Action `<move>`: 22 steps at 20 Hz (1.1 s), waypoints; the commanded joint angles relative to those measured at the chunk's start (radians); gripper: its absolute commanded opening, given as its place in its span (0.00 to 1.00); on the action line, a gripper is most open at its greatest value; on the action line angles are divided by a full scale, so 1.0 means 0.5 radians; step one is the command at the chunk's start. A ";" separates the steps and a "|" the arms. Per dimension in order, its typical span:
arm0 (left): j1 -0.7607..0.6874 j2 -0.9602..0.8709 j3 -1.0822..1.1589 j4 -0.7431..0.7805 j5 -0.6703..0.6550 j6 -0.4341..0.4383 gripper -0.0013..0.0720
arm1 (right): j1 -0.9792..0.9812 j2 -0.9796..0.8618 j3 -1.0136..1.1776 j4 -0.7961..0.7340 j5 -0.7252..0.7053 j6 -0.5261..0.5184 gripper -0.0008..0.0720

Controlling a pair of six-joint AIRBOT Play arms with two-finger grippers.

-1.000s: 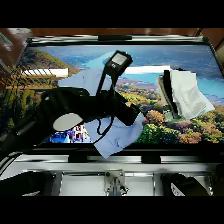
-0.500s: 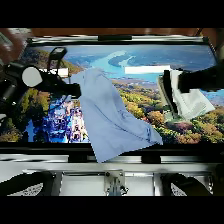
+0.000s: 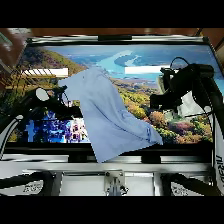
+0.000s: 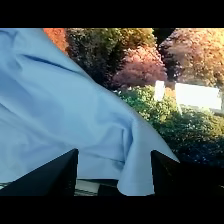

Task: Fold the shirts.

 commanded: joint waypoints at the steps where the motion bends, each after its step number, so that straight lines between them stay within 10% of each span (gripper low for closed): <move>1: -0.083 -0.174 -0.084 -0.239 0.218 0.109 0.95 | -0.177 -0.064 -0.044 0.122 -0.011 -0.018 0.76; 6: -0.192 -0.278 -0.083 -0.275 0.314 0.111 0.93 | -0.374 -0.063 -0.053 0.119 -0.239 -0.124 0.77; 12: -0.218 -0.244 -0.082 -0.380 0.337 0.201 0.07 | -0.549 -0.062 -0.516 0.124 -0.292 -0.192 0.77; 22: -0.219 0.192 -0.070 -0.378 0.316 0.410 0.06 | -0.269 -0.121 -0.789 0.261 0.133 -0.304 0.95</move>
